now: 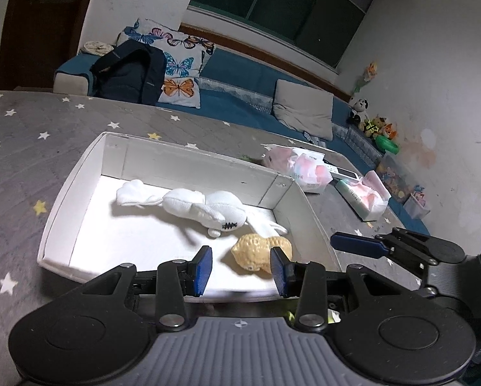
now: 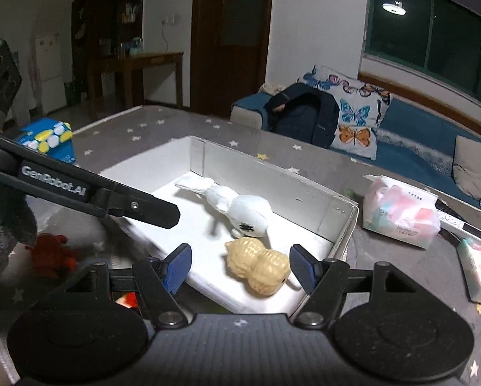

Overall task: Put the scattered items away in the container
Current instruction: 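Move the left gripper out of the box to the red round figure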

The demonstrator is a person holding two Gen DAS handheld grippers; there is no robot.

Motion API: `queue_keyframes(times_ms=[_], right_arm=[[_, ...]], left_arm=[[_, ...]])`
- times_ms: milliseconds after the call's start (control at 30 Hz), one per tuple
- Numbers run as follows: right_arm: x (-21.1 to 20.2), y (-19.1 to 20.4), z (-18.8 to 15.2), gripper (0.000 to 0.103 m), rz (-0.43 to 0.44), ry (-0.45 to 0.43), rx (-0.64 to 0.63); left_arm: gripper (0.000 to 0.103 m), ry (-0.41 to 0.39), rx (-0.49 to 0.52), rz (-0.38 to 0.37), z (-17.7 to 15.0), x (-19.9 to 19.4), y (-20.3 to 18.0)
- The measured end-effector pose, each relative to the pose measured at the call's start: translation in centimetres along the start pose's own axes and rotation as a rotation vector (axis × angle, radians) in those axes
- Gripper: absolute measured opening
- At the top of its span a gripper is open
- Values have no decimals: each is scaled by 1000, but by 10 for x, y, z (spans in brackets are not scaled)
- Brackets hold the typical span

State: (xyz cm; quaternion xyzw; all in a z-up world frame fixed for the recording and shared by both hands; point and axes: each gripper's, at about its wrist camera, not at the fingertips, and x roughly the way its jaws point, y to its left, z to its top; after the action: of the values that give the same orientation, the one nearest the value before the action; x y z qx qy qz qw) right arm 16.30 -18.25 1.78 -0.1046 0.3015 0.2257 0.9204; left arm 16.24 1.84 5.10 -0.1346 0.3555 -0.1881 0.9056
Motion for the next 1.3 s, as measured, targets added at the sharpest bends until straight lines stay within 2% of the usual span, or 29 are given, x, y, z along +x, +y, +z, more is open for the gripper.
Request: queue_keyframes(times_ms=[500, 733, 900, 1100, 1300], right_arm=[[-47, 48, -41, 69, 47, -67, 24], [-53, 73, -51, 69, 88, -73, 2], [-48, 90, -52, 69, 136, -69, -18], [-33, 110, -49, 69, 191, -49, -41], [-11, 128, -45, 69, 242, -18, -64]], left_arm=[[42, 0, -6, 4, -47, -38, -6], [42, -18, -7, 41, -65, -62, -1], [42, -43, -30, 85, -73, -84, 16], [42, -68, -110, 147, -77, -100, 47], [42, -75, -188, 150, -79, -110, 73]])
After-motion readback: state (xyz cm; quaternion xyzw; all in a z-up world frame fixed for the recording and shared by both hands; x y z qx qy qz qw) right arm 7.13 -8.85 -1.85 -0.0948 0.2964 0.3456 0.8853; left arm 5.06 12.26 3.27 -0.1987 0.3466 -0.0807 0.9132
